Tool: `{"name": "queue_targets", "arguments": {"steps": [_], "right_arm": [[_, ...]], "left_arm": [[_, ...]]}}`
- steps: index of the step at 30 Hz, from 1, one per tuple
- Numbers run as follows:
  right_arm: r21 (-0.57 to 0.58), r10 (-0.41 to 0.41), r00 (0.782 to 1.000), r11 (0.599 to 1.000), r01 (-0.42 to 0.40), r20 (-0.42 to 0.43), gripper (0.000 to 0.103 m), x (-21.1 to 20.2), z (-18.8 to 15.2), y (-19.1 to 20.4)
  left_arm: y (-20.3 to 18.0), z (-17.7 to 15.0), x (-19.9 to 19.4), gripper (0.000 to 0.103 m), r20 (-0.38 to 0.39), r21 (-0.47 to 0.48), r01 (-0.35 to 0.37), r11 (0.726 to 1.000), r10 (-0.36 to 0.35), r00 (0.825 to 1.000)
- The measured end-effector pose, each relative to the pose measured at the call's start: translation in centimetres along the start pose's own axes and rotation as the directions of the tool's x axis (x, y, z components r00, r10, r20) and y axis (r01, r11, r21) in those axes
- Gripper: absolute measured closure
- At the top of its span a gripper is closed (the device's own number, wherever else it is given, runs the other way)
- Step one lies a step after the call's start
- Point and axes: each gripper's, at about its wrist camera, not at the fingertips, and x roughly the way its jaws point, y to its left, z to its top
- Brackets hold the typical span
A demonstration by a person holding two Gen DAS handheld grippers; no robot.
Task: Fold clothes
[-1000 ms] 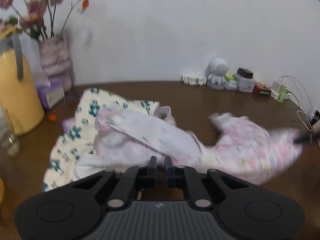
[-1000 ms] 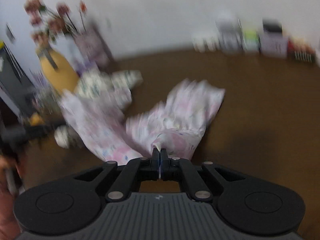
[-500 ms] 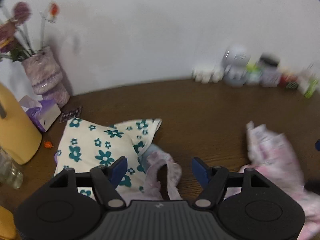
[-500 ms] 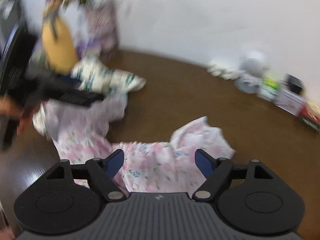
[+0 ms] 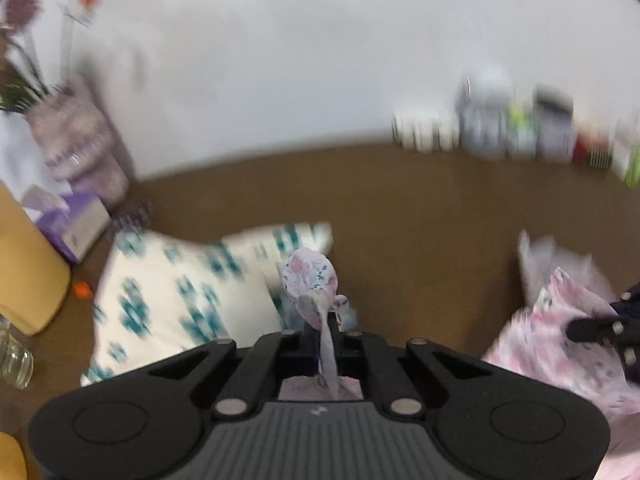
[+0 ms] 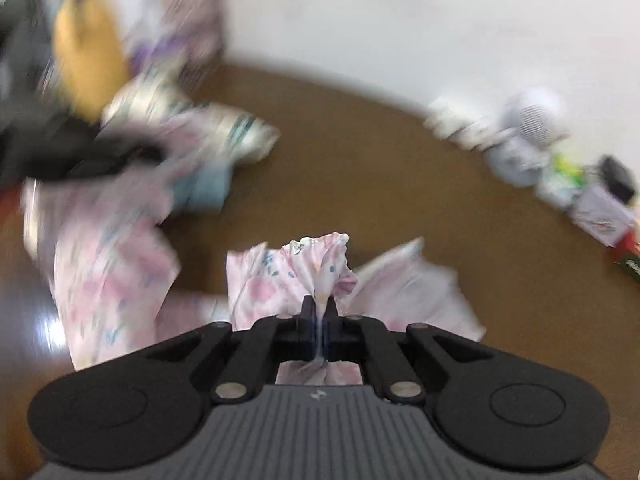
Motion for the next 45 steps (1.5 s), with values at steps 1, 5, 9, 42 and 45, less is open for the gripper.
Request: {"name": "queue_targets", "arguments": {"steps": [1, 5, 9, 42, 45], "right_arm": [[0.046, -0.013, 0.998, 0.999, 0.010, 0.058, 0.101, -1.2, 0.8, -1.2], [0.234, -0.100, 0.938, 0.972, 0.021, 0.333, 0.101, -8.9, 3.6, -5.9], [0.352, -0.206, 0.815, 0.936, 0.003, 0.541, 0.101, -17.2, 2.7, -8.9], [0.182, 0.003, 0.970, 0.982, -0.049, 0.243, 0.038, -15.0, -22.5, 3.5], [0.040, 0.094, 0.981, 0.994, -0.102, 0.169, 0.038, -11.8, -19.8, 6.2]], "left_arm": [[0.7, 0.9, -1.6, 0.103, 0.058, -0.026, 0.003, 1.000, -0.001, 0.998], [3.6, 4.1, -9.8, 0.103, 0.328, -0.119, 0.030, 0.992, 0.010, 0.945], [5.5, 3.1, -19.2, 0.103, 0.580, -0.133, 0.043, 0.990, 0.043, 0.813], [4.2, -25.9, -21.0, 0.033, 0.160, -0.143, 0.076, 0.987, -0.053, 0.986], [4.0, -26.3, -19.6, 0.033, 0.088, -0.109, 0.083, 0.990, -0.074, 0.993]]}}
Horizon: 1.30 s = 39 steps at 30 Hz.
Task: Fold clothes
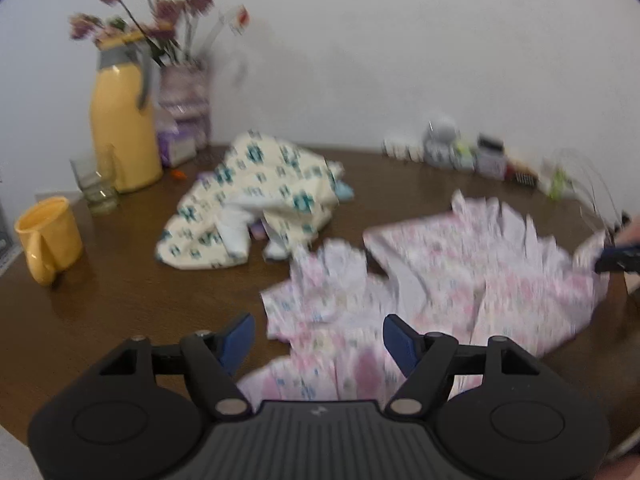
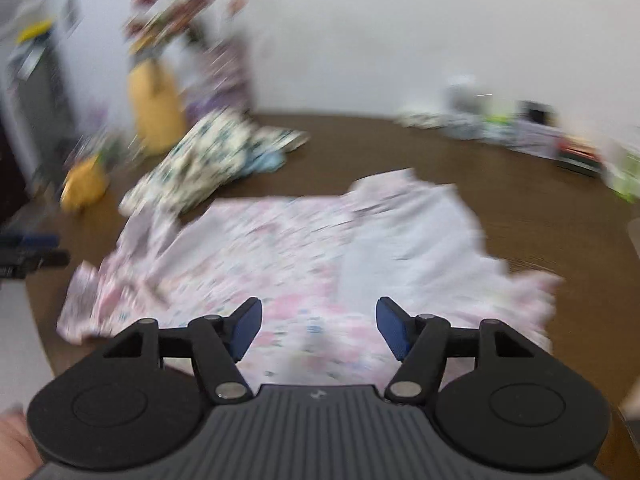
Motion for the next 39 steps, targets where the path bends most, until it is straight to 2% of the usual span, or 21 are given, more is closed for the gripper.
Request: {"name": "queue_targets", "arguments": {"steps": [4, 7, 11, 15, 19, 22, 23, 24, 26, 27, 29, 30, 31, 32, 34, 39], "right_arm": [[-0.110, 0.082, 0.988, 0.989, -0.097, -0.132, 0.038, 5.6, 2.6, 1.7], [-0.201, 0.104, 0.973, 0.969, -0.146, -0.204, 0.038, 8.6, 4.0, 3.3], [-0.283, 0.132, 0.948, 0.935, -0.216, -0.288, 0.038, 10.8, 4.8, 4.9], [-0.316, 0.139, 0.924, 0.913, -0.260, -0.356, 0.039, 12.4, 5.8, 5.1], [-0.328, 0.154, 0.898, 0.895, -0.304, -0.411, 0.044, 13.4, 6.2, 5.2], [-0.341, 0.152, 0.888, 0.885, -0.318, -0.434, 0.045, 13.8, 6.1, 5.4], [-0.341, 0.157, 0.883, 0.881, -0.327, -0.442, 0.049, 13.9, 6.1, 5.5], [-0.338, 0.164, 0.879, 0.879, -0.337, -0.448, 0.053, 13.9, 6.1, 5.5], [-0.333, 0.180, 0.868, 0.872, -0.358, -0.463, 0.071, 13.8, 6.1, 5.6], [-0.336, 0.182, 0.865, 0.869, -0.364, -0.468, 0.074, 13.7, 6.0, 5.7], [-0.341, 0.189, 0.859, 0.861, -0.378, -0.475, 0.085, 13.4, 5.9, 5.8], [-0.338, 0.195, 0.859, 0.860, -0.382, -0.474, 0.089, 13.2, 5.9, 5.8], [-0.324, 0.215, 0.857, 0.861, -0.393, -0.469, 0.099, 12.8, 5.9, 5.7], [-0.303, 0.240, 0.855, 0.863, -0.405, -0.461, 0.100, 12.4, 6.0, 5.5], [-0.278, 0.282, 0.865, 0.866, -0.415, -0.414, 0.100, 10.7, 6.3, 5.1], [-0.342, 0.298, 0.892, 0.845, -0.412, -0.341, 0.100, 5.3, 5.2, 5.2]], "left_arm": [[0.8, -0.8, 2.3, 0.033, -0.077, 0.000, -0.009, 1.000, 0.008, 0.997], [2.2, -1.4, 3.5, 0.033, -0.121, -0.028, -0.015, 1.000, 0.011, 0.993], [3.4, -1.8, 4.3, 0.033, -0.158, -0.044, 0.001, 0.999, -0.008, 0.987], [3.7, -1.9, 4.6, 0.035, -0.170, -0.042, 0.030, 0.999, -0.036, 0.985], [3.9, -1.8, 5.0, 0.040, -0.178, -0.060, 0.055, 0.997, -0.065, 0.982], [4.2, -1.7, 5.2, 0.041, -0.183, -0.096, 0.067, 0.993, -0.084, 0.980], [4.2, -1.7, 5.3, 0.042, -0.185, -0.105, 0.069, 0.992, -0.087, 0.979], [4.2, -1.7, 5.3, 0.046, -0.186, -0.106, 0.069, 0.992, -0.088, 0.979], [4.0, -1.6, 5.3, 0.053, -0.188, -0.102, 0.072, 0.992, -0.090, 0.978], [3.9, -1.5, 5.3, 0.057, -0.190, -0.101, 0.078, 0.992, -0.096, 0.977], [3.8, -1.4, 5.2, 0.077, -0.195, -0.106, 0.100, 0.989, -0.120, 0.973], [3.6, -1.3, 5.2, 0.096, -0.197, -0.109, 0.109, 0.988, -0.129, 0.972], [3.5, -1.3, 5.1, 0.101, -0.199, -0.111, 0.117, 0.987, -0.138, 0.970], [3.3, -1.2, 4.9, 0.101, -0.192, -0.106, 0.119, 0.987, -0.137, 0.972], [2.8, -0.8, 3.9, 0.101, -0.154, -0.076, 0.120, 0.990, -0.131, 0.979], [1.2, -0.4, -0.1, 0.101, -0.068, 0.024, 0.166, 0.986, -0.164, 0.984]]}}
